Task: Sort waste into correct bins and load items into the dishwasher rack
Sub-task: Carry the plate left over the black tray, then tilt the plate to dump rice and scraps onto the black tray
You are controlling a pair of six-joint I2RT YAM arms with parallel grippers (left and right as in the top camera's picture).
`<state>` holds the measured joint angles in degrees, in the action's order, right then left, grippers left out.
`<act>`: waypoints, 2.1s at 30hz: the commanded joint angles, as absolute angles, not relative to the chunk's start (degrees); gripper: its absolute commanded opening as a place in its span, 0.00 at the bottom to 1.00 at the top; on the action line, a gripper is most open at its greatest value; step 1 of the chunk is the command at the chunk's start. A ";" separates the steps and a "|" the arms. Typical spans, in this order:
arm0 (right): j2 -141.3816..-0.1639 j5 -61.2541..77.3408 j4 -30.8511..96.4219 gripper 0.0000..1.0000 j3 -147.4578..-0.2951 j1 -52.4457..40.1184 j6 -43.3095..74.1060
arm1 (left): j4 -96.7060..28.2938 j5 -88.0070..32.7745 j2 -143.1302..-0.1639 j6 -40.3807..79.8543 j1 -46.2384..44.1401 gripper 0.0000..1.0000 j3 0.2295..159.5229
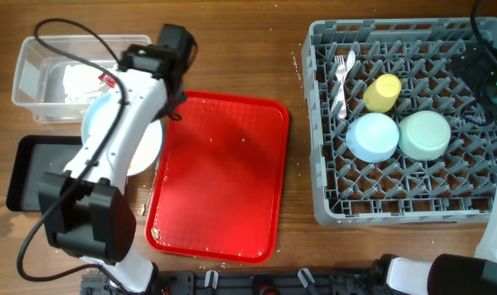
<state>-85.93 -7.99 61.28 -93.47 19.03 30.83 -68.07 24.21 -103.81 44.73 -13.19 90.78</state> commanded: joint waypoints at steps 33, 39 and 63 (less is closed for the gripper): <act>-86.48 -9.04 61.12 1.00 -93.30 19.20 31.53 | -61.71 -39.40 -96.68 37.43 39.83 0.04 91.94; -86.48 -9.06 61.12 1.00 -93.30 19.20 31.53 | -65.39 -49.23 -96.68 31.97 46.17 0.04 91.09; -86.50 -9.04 61.10 1.00 -93.30 19.20 31.55 | -71.75 -59.81 -97.30 20.12 50.98 0.04 90.19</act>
<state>-85.95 -7.99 61.28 -93.47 19.03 30.85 -72.73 -59.42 -98.37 23.73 50.57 90.24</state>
